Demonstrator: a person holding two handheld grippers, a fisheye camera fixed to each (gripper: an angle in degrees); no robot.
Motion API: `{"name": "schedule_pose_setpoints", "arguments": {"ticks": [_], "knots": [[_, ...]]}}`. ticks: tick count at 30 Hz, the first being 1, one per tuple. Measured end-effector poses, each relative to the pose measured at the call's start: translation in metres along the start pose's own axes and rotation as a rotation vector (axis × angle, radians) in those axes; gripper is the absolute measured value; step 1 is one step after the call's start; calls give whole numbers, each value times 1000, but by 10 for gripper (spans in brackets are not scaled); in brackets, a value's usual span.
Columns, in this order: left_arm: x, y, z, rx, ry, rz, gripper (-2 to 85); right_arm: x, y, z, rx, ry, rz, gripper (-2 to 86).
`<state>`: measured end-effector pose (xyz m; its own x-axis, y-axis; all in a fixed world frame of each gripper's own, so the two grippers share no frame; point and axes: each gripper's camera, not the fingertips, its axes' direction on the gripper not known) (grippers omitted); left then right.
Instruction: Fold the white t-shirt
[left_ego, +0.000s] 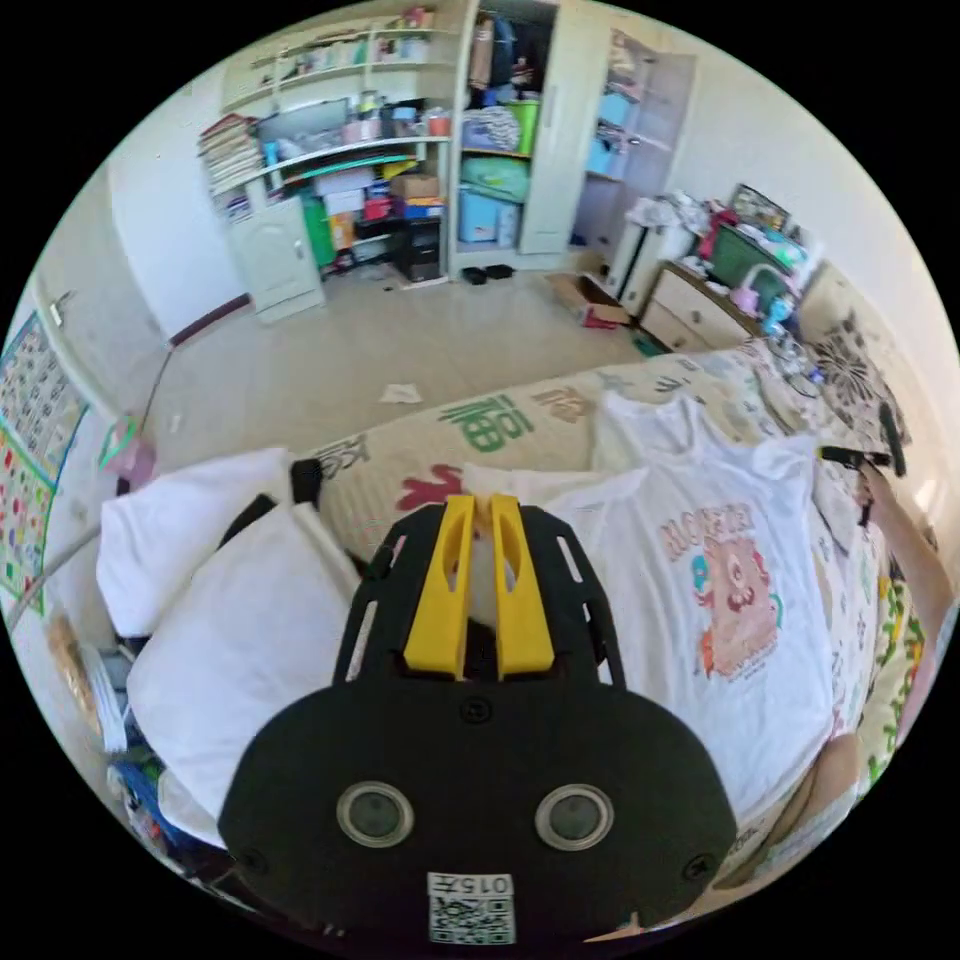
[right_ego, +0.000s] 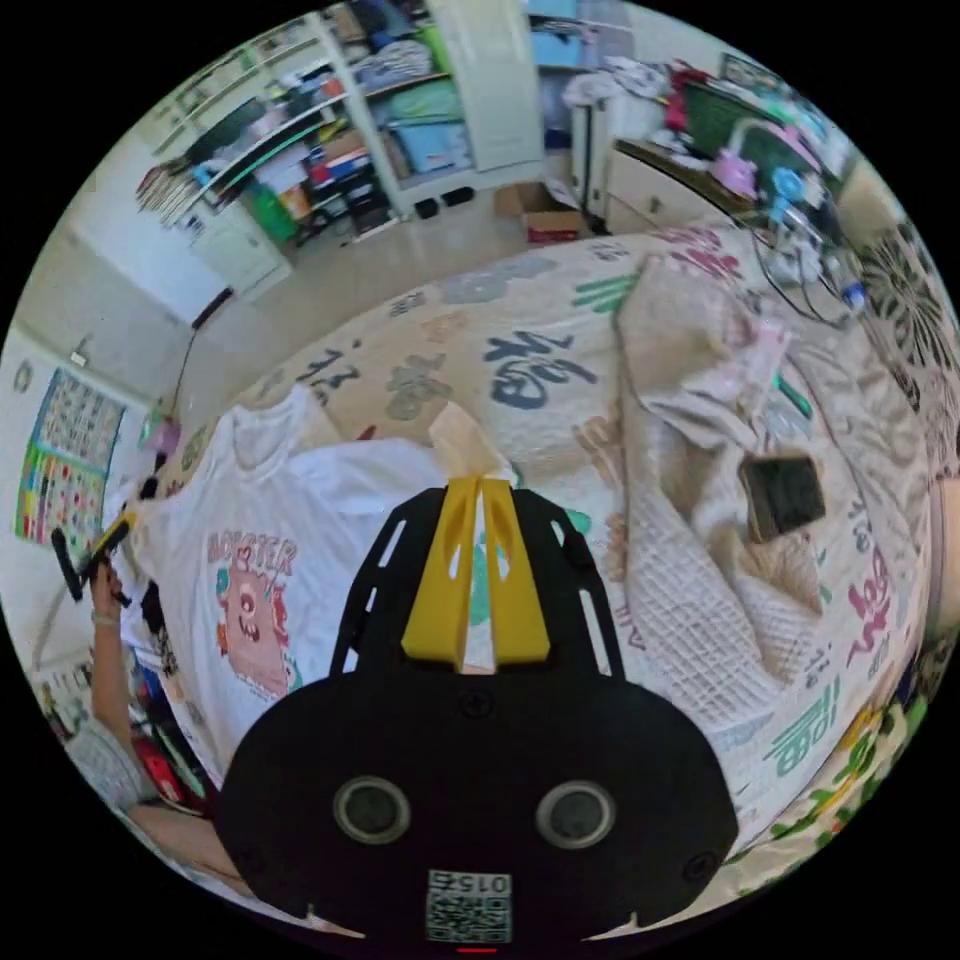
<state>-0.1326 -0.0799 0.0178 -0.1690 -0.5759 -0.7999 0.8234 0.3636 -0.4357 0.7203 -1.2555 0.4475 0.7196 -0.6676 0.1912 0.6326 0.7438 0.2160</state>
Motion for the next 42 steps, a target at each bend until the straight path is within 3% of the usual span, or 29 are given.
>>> {"name": "schedule_pose_setpoints", "arguments": {"ticks": [3, 5, 8, 12, 23, 25, 31, 35, 40, 42], "knots": [[-38, 28, 4, -67, 4, -110, 81, 67, 22, 10, -80, 84, 265, 77], [-39, 48, -7, -38, 15, -113, 89, 87, 45, 7, -38, 21, 302, 84], [-24, 87, -33, 2, 67, -72, 87, 92, 91, 7, -56, -184, 216, 86], [6, 155, -43, -151, 244, -7, 85, 75, 174, 9, -211, -272, 56, 85], [13, 307, -66, -470, 236, -78, 82, 49, 330, 19, -506, -137, -71, 78], [15, 326, -57, -518, 239, -55, 87, 42, 339, 24, -469, -79, -106, 72], [16, 355, -61, -414, 196, 2, 57, 38, 346, 33, -490, -93, -99, 30], [1, 362, -71, -453, 293, 20, 14, 35, 356, 30, -521, -176, -113, 5], [-22, 378, -96, -347, 385, -67, 25, 28, 363, 17, -457, -213, -103, 18], [-23, 388, -92, -380, 374, -53, 59, 19, 369, 26, -490, -197, -121, 54]]}}
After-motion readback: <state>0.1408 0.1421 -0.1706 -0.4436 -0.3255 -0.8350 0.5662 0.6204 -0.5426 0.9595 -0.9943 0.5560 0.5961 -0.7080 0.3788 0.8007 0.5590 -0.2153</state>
